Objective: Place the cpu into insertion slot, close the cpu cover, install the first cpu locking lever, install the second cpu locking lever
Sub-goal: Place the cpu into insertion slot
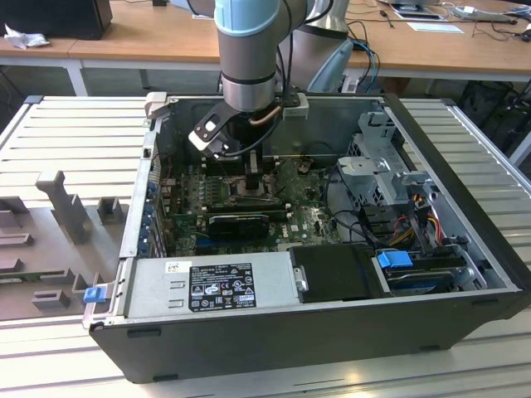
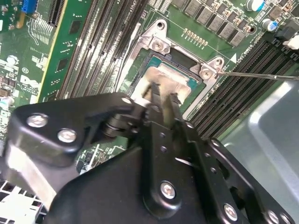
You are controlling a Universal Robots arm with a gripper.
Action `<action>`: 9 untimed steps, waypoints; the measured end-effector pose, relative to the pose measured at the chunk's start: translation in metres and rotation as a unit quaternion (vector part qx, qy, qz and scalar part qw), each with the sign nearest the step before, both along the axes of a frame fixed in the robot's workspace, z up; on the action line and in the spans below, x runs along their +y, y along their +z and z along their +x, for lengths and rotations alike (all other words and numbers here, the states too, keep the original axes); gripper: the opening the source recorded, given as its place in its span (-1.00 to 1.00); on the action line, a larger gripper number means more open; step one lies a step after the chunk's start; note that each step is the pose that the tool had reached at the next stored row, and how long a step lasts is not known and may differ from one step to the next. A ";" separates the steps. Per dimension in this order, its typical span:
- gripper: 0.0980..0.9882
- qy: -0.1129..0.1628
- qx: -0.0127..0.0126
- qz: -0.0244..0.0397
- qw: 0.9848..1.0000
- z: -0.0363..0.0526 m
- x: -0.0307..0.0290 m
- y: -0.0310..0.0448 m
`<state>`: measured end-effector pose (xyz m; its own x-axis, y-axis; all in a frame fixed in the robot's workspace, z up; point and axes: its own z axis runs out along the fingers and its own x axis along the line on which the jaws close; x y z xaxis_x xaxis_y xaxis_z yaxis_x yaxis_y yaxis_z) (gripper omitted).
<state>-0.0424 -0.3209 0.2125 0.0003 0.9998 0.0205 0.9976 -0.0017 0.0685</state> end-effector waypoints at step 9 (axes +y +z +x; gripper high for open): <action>-0.98 0.000 0.000 0.000 1.000 0.0000 -0.0003 0.0056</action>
<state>-0.0424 -0.3212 0.2181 0.0002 0.9998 0.0204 0.9976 -0.0016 0.0685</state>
